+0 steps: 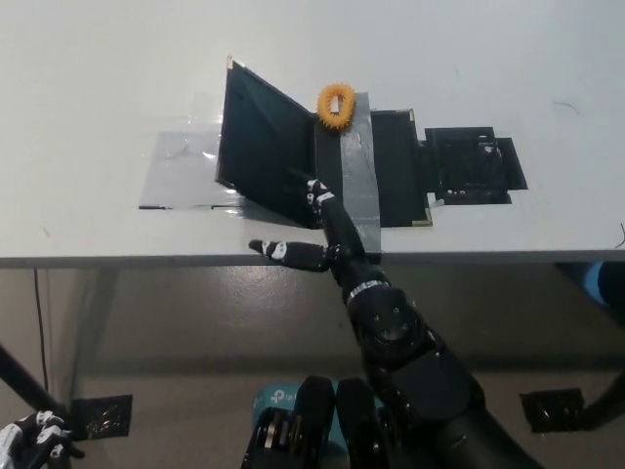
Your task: The robot uses its right hand to push the cover of the diary kept in the middle of the desk towards the left to open it
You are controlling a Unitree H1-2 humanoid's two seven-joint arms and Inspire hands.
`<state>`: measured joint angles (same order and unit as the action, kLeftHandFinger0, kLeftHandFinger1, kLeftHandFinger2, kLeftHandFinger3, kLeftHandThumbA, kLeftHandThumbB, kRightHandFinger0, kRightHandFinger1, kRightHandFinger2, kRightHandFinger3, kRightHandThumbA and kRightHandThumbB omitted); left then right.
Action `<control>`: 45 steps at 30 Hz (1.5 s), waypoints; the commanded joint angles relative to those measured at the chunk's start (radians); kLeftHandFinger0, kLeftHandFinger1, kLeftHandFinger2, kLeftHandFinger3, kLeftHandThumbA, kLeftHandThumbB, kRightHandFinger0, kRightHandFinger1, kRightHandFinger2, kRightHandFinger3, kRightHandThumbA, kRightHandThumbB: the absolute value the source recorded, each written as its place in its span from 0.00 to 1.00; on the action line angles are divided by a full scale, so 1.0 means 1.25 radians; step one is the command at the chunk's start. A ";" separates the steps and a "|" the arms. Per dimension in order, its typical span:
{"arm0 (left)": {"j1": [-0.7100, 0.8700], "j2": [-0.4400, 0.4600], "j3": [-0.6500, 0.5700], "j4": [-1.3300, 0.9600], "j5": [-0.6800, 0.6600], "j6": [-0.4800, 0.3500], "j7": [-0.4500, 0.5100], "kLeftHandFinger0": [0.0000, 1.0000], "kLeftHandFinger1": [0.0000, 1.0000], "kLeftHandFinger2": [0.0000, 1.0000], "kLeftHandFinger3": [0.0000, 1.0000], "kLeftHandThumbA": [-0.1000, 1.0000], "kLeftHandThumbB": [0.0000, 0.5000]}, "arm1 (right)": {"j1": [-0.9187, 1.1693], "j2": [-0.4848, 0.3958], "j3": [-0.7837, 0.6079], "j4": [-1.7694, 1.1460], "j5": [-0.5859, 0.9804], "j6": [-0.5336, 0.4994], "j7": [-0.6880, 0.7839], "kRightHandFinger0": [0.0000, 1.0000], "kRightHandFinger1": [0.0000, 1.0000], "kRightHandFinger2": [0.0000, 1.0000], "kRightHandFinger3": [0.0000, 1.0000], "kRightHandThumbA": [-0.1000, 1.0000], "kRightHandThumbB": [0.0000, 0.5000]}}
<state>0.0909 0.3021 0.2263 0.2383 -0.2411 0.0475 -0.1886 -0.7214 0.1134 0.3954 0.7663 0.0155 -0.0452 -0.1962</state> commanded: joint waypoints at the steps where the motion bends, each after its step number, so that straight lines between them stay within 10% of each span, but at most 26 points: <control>1: -0.004 0.036 0.001 -0.040 0.016 -0.003 -0.005 0.45 0.51 0.25 0.32 0.55 1.00 | -0.078 -0.031 0.098 0.027 -0.177 -0.033 0.058 1.00 0.91 0.85 0.87 1.00 0.50; 4: -0.004 0.036 0.002 -0.041 0.011 -0.002 -0.009 0.45 0.51 0.25 0.32 0.55 1.00 | -0.094 -0.048 0.118 0.026 -0.199 -0.022 0.046 0.90 0.82 0.79 0.84 1.00 0.53; 5: -0.003 0.038 0.000 -0.041 0.014 -0.003 -0.009 0.45 0.51 0.25 0.31 0.55 1.00 | -0.101 -0.057 0.130 0.029 -0.216 -0.033 0.042 0.37 0.38 0.47 0.85 1.00 0.50; 6: -0.003 0.040 -0.002 -0.043 0.019 -0.003 -0.008 0.45 0.52 0.25 0.31 0.56 1.00 | -0.118 -0.073 0.157 0.027 -0.248 -0.019 0.052 0.08 0.07 0.12 0.90 1.00 0.60; 7: -0.003 0.045 -0.003 -0.045 0.023 -0.001 -0.008 0.45 0.52 0.25 0.31 0.57 1.00 | -0.128 -0.082 0.177 0.026 -0.273 -0.007 0.055 0.00 0.00 0.12 0.94 1.00 0.68; 9: -0.004 0.053 -0.006 -0.048 0.029 0.009 -0.008 0.47 0.54 0.26 0.32 0.58 1.00 | -0.143 -0.093 0.208 0.029 -0.310 -0.008 0.052 0.00 0.00 0.18 0.96 1.00 0.75; 11: -0.006 0.056 -0.006 -0.047 0.030 0.004 -0.008 0.45 0.52 0.26 0.32 0.58 1.00 | -0.170 -0.101 0.255 0.034 -0.352 0.023 0.082 0.14 0.22 0.39 0.96 1.00 0.76; 15: -0.007 0.055 -0.007 -0.050 0.030 0.011 -0.008 0.46 0.53 0.26 0.32 0.58 1.00 | -0.185 -0.106 0.312 0.038 -0.403 0.046 0.090 0.17 0.24 0.41 0.93 1.00 0.85; 17: -0.009 0.056 -0.011 -0.052 0.035 0.007 -0.008 0.46 0.53 0.26 0.32 0.59 1.00 | -0.187 -0.108 0.363 0.048 -0.450 0.041 0.090 0.00 0.00 0.13 0.82 1.00 0.94; 18: -0.009 0.057 -0.011 -0.055 0.039 0.014 -0.003 0.48 0.53 0.26 0.32 0.59 1.00 | -0.185 -0.105 0.375 0.049 -0.454 0.056 0.101 0.00 0.00 0.13 0.57 1.00 0.95; 20: -0.007 0.057 -0.010 -0.058 0.038 0.013 -0.005 0.48 0.54 0.27 0.32 0.59 1.00 | -0.173 -0.103 0.385 0.033 -0.454 0.080 0.126 0.00 0.00 0.10 0.47 1.00 0.88; 24: -0.004 0.066 -0.016 -0.068 0.051 0.020 -0.003 0.49 0.55 0.28 0.34 0.60 1.00 | -0.146 -0.103 0.405 0.010 -0.475 0.091 0.140 0.00 0.00 0.05 0.50 1.00 0.80; 25: -0.004 0.066 -0.016 -0.067 0.050 0.017 -0.004 0.49 0.55 0.29 0.34 0.59 1.00 | -0.135 -0.101 0.417 0.004 -0.487 0.106 0.163 0.00 0.06 0.13 0.70 1.00 0.80; 29: -0.004 0.064 -0.016 -0.071 0.047 0.024 -0.003 0.51 0.55 0.28 0.34 0.59 1.00 | -0.115 -0.085 0.414 0.020 -0.495 0.113 0.172 0.01 0.08 0.21 0.95 1.00 0.85; 36: -0.004 0.066 -0.017 -0.068 0.052 0.012 -0.006 0.49 0.54 0.27 0.34 0.59 1.00 | -0.113 -0.070 0.382 0.049 -0.495 0.081 0.172 0.05 0.11 0.20 0.83 1.00 0.91; 43: 0.006 0.066 -0.016 -0.065 0.052 0.008 -0.008 0.48 0.52 0.26 0.33 0.59 1.00 | -0.090 -0.152 0.318 -0.189 -0.448 0.116 0.303 0.44 0.49 0.65 1.00 1.00 0.75; 44: 0.006 0.065 -0.016 -0.065 0.052 0.008 -0.008 0.47 0.52 0.26 0.33 0.59 1.00 | -0.088 -0.155 0.313 -0.202 -0.446 0.122 0.312 0.45 0.49 0.66 1.00 1.00 0.75; 45: 0.004 0.069 -0.016 -0.061 0.056 0.005 -0.008 0.47 0.52 0.26 0.33 0.60 1.00 | -0.079 -0.163 0.282 -0.254 -0.414 0.131 0.333 0.10 0.13 0.32 1.00 1.00 0.72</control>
<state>0.0935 0.3588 0.2000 0.1801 -0.1771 0.0725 -0.1887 -0.8215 -0.0404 0.8285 0.6201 -0.5785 0.0665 0.0431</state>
